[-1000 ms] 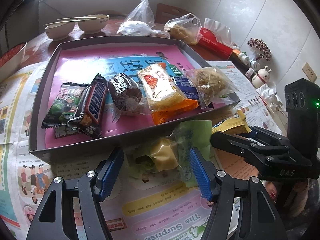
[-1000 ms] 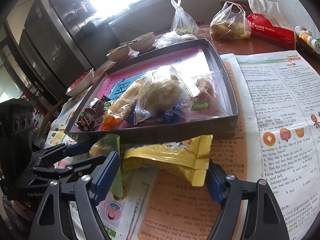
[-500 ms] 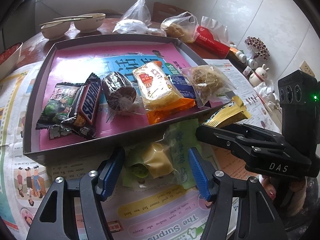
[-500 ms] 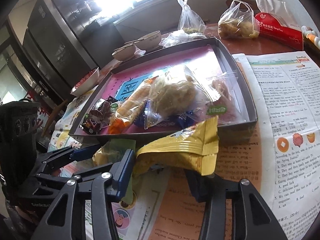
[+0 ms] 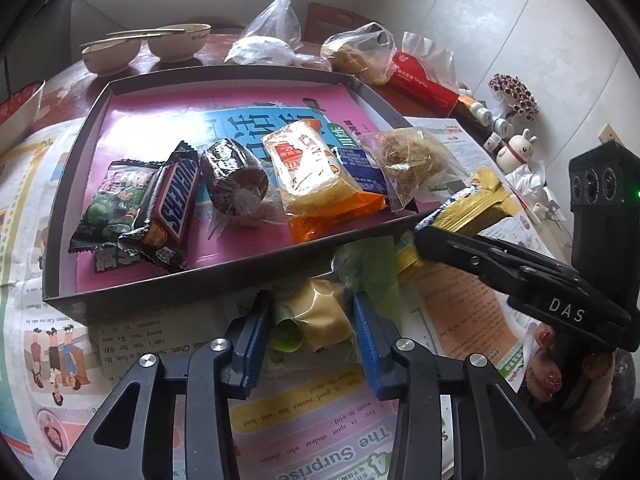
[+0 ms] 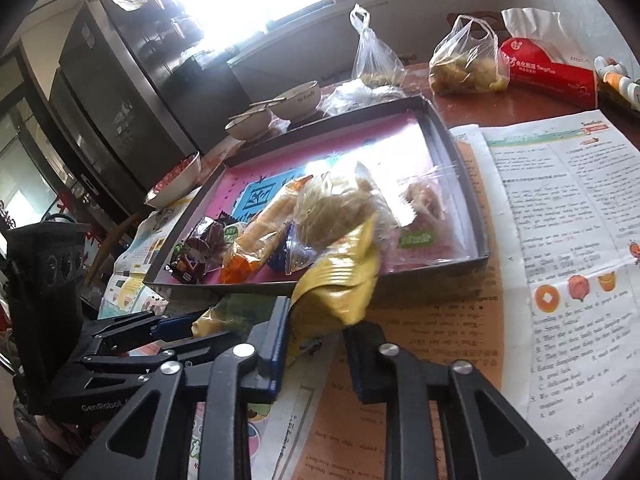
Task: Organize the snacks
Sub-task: 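Grasp the green packet with the left gripper while the right grasps the yellow foil bag, then lift both held snacks and carry them over the pink tray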
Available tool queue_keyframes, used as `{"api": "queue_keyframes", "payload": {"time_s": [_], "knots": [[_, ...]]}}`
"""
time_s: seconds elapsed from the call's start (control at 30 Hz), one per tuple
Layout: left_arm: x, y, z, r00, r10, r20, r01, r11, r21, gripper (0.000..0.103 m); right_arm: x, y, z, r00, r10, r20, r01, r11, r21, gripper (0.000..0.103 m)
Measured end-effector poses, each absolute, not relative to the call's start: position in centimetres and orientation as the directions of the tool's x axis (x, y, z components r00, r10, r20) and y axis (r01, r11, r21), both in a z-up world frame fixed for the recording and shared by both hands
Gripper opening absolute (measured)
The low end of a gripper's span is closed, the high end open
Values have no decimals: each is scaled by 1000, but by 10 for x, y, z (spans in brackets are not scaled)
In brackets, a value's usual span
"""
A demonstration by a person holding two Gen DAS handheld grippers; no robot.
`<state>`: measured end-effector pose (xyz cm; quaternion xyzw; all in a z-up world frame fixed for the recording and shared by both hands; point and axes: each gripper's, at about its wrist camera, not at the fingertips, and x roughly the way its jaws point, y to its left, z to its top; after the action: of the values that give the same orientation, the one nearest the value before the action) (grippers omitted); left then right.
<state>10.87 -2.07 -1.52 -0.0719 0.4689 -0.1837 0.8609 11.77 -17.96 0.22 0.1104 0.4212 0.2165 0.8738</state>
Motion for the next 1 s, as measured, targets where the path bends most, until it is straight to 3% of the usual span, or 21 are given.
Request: {"api": "queue_keyframes", "payload": {"time_s": [0.17, 1.0], "knots": [[105, -17, -11, 501, -386, -774, 241, 922, -304, 41, 114, -181, 10, 567, 471, -676, -299, 882, 364, 17], [96, 43, 27, 610, -333, -719, 136, 938, -319, 41, 109, -163, 47, 593, 514, -619, -390, 857, 338, 17]]}}
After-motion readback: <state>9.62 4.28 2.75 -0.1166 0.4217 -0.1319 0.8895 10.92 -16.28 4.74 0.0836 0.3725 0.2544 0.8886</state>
